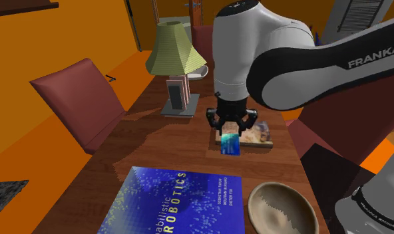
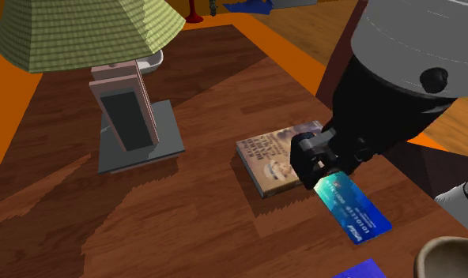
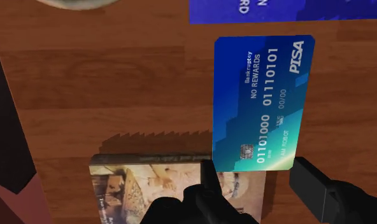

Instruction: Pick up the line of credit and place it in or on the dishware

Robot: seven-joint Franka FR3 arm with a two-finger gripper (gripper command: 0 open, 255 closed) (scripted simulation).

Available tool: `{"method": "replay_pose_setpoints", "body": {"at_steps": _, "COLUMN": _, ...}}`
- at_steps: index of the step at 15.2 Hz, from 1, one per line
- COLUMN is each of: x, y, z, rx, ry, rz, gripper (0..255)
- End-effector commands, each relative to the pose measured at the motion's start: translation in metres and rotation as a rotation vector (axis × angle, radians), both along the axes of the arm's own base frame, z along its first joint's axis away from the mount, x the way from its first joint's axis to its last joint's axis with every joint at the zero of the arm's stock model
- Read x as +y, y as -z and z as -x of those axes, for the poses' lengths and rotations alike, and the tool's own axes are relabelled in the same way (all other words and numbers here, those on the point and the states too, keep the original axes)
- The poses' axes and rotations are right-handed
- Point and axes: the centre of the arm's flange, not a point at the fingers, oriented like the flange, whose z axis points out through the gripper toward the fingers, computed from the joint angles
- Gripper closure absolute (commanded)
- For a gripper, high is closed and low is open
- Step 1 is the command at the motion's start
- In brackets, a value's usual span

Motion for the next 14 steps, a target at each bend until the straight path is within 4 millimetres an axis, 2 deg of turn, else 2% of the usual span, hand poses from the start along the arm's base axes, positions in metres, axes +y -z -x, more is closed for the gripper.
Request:
{"method": "replay_pose_setpoints", "body": {"at_steps": 1, "x": 0.0, "y": 0.0, "z": 0.027, "rx": 0.0, "ry": 0.002, "rz": -0.001, "gripper": 255}}
{"method": "replay_pose_setpoints", "body": {"at_steps": 14, "x": 0.018, "y": -0.005, "z": 0.194, "rx": 0.0, "ry": 0.002, "rz": -0.001, "gripper": 255}}
